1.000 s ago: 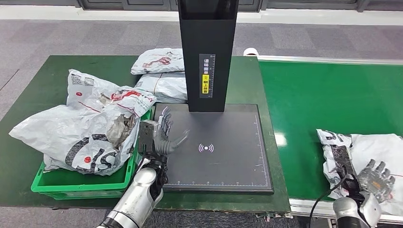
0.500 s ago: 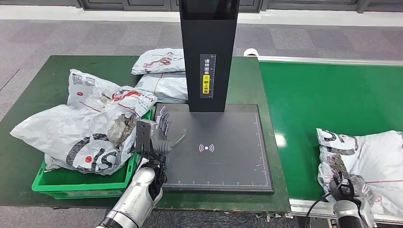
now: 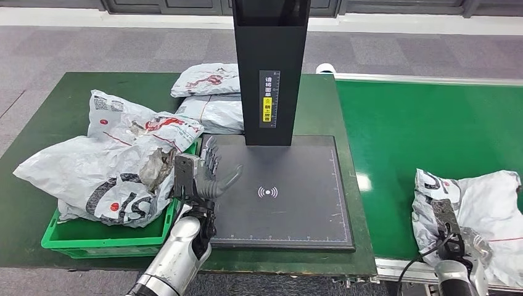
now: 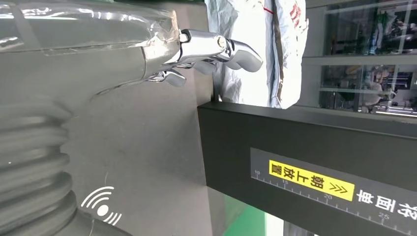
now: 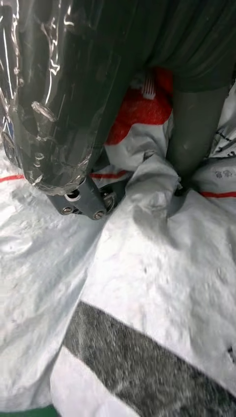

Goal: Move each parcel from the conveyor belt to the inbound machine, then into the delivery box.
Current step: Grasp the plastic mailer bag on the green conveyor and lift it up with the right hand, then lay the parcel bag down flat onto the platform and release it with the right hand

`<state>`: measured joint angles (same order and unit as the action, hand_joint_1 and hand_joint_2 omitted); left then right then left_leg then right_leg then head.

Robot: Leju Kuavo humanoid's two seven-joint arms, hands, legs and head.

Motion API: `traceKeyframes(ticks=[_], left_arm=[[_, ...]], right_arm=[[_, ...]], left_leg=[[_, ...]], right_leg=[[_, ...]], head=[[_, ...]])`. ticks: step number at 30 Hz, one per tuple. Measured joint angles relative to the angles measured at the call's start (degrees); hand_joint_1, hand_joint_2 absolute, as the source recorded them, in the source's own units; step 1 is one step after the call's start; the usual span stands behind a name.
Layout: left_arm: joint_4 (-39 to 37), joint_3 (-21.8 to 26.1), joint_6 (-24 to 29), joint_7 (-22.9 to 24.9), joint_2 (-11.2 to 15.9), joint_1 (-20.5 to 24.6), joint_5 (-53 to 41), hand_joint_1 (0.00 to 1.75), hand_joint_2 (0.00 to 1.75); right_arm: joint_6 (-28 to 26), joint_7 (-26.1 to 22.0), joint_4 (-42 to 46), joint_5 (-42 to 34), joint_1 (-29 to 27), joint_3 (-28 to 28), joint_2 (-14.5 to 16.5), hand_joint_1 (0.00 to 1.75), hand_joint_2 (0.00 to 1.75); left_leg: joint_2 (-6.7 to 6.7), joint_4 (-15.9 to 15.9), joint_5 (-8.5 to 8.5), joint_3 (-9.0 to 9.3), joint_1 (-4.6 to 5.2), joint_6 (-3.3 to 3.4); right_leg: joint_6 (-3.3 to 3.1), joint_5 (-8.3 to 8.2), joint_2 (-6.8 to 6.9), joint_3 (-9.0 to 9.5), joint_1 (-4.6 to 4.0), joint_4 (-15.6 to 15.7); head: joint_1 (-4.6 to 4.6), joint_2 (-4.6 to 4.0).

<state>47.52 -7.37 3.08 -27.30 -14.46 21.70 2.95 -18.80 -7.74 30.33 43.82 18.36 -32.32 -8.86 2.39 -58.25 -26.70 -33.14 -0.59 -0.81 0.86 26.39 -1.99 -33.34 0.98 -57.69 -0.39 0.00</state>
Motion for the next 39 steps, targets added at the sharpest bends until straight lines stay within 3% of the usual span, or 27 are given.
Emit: traceKeyframes(ticks=[7, 10, 14, 17, 21, 27, 32, 39], left_arm=[[0.64, 0.00, 0.05, 0.07, -0.01, -0.45, -0.02, 0.00, 1.75], [1.08, 0.09, 0.43, 0.09, 0.00, -0.73, -0.12, 0.00, 1.75], [1.84, 0.39, 0.76, 0.03, -0.03, -0.95, -0.88, 0.00, 1.75], [2.30, 0.39, 0.84, -0.26, -0.22, -0.92, -1.67, 0.00, 1.75], [2.86, 0.39, 1.52, -1.17, -0.72, -0.77, -2.38, 0.00, 1.75], [4.41, 0.39, 3.32, -1.61, -0.93, -0.44, -2.57, 0.00, 1.75], [5.12, 0.37, 3.85, -1.50, -0.92, -0.04, -2.77, 0.00, 1.75], [5.19, 0.30, 3.95, -1.61, -0.91, 0.41, -2.29, 0.00, 1.75]], right_arm=[[-0.05, -0.31, 0.56, -0.32, -0.07, -0.01, 0.60, 1.75, 1.75], [-0.92, -5.79, 2.51, -2.84, -0.59, -0.02, 1.79, 1.75, 1.75], [0.00, -13.73, 12.52, -8.53, -2.62, 2.11, 6.94, 1.75, 1.75], [1.97, -14.71, 22.91, -12.75, -4.23, 8.92, 11.74, 1.75, 1.75], [2.93, -15.02, 33.76, -17.40, -5.39, 22.31, 16.62, 1.75, 1.75], [2.22, -13.23, 39.49, -21.21, -4.19, 37.76, 18.78, 1.75, 1.75], [2.49, -13.15, 40.02, -22.77, -3.38, 43.67, 18.82, 1.75, 1.75], [4.83, -13.50, 40.23, -24.69, -2.89, 47.46, 18.82, 1.75, 1.75]], left_leg=[[0.02, 0.00, 0.00, -0.01, 0.00, 0.00], [0.02, 0.01, 0.01, -0.07, 0.00, 0.00], [-0.10, 0.06, 0.03, -0.15, 0.00, -0.05], [-0.16, 0.10, 0.10, -0.15, 0.00, -0.15], [-0.22, 0.15, 0.17, -0.19, -0.01, -0.26], [-0.18, 0.17, 0.23, -0.26, -0.11, -0.35], [-0.19, 0.15, 0.23, -0.27, -0.11, -0.34], [-0.18, 0.15, 0.23, -0.27, -0.10, -0.35]], right_leg=[[0.00, 0.00, 0.00, 0.00, 0.01, 0.00], [0.00, 0.00, 0.01, -0.02, 0.02, -0.02], [-0.04, -0.03, -0.09, -0.19, 0.01, -0.08], [-0.10, -0.06, -0.16, -0.33, -0.02, -0.15], [-0.17, -0.09, -0.23, -0.50, -0.02, -0.24], [-0.21, -0.10, -0.22, -0.57, -0.01, -0.28], [-0.22, -0.12, -0.20, -0.59, 0.03, -0.28], [-0.23, -0.12, -0.19, -0.61, 0.00, -0.28]], head=[[0.00, 0.00], [0.01, 0.00], [0.01, 0.00], [0.00, 0.00], [-0.01, 0.00], [-0.01, 0.00], [0.00, 0.00], [0.00, 0.00]])
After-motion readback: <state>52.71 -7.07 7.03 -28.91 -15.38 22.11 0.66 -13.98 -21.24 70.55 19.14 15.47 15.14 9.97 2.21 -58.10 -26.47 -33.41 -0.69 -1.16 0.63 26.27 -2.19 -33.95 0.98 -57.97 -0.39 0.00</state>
